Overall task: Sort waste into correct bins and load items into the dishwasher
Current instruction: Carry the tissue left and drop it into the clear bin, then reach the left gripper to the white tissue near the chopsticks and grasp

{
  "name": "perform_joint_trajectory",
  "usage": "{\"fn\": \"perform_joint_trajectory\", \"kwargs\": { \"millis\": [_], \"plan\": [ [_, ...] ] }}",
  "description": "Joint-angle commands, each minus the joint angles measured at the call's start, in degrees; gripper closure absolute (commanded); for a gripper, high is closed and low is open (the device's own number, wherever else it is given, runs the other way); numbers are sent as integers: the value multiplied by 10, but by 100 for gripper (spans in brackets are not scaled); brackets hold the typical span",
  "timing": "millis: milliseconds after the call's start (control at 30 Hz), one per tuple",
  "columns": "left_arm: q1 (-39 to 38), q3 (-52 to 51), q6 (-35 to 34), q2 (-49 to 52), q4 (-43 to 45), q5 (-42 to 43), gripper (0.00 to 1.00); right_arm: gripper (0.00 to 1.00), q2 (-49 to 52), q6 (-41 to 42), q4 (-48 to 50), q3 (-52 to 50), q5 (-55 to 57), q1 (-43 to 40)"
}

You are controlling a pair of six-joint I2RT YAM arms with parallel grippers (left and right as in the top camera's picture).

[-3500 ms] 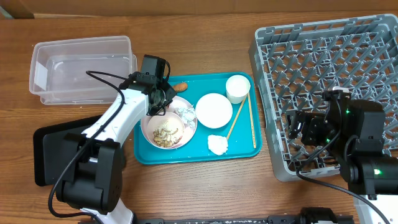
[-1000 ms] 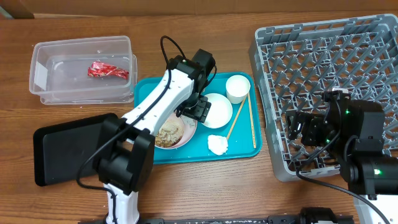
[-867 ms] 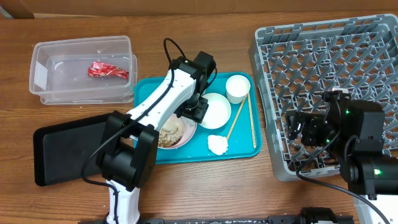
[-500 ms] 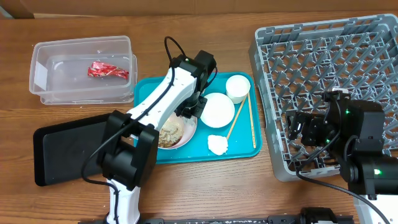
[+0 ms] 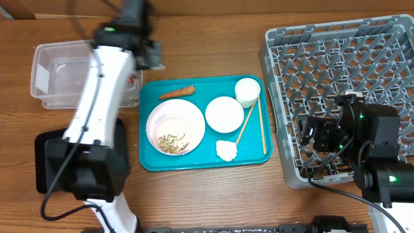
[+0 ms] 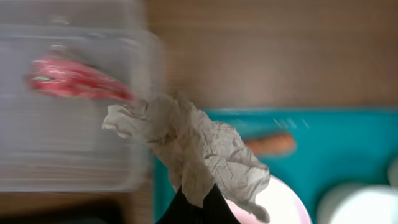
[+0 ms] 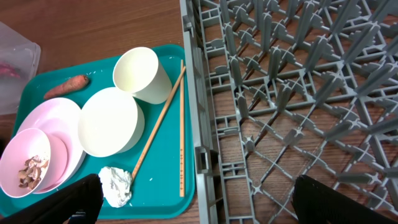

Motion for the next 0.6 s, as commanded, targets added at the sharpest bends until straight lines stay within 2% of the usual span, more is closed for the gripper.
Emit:
{"fn": "perform_joint_trajectory", "kwargs": {
  "millis": [0,100,133,167,233,267,367,567],
  "plan": [
    [60,4,-43,9,15,-3,96,0,-2,2,3,16,-3,-1],
    [100,4,-45,23,23,16,96,0,-2,2,3,16,-3,-1],
    [109,4,-45,26,25,27,92,0,-2,2,3,16,-3,-1],
    [118,4,-45,28,25,43,69,0,-2,2,3,16,-3,-1],
    [128,5,-45,28,26,63,48,0,-2,2,3,16,-3,-1],
    [132,5,-45,23,26,71,42,0,-2,2,3,16,-3,-1],
    [132,11,-45,9,20,75,35,0,-2,2,3,16,-3,-1],
    [65,17,-29,-50,-44,118,34,0,-2,2,2,16,-3,-1]
  ]
}}
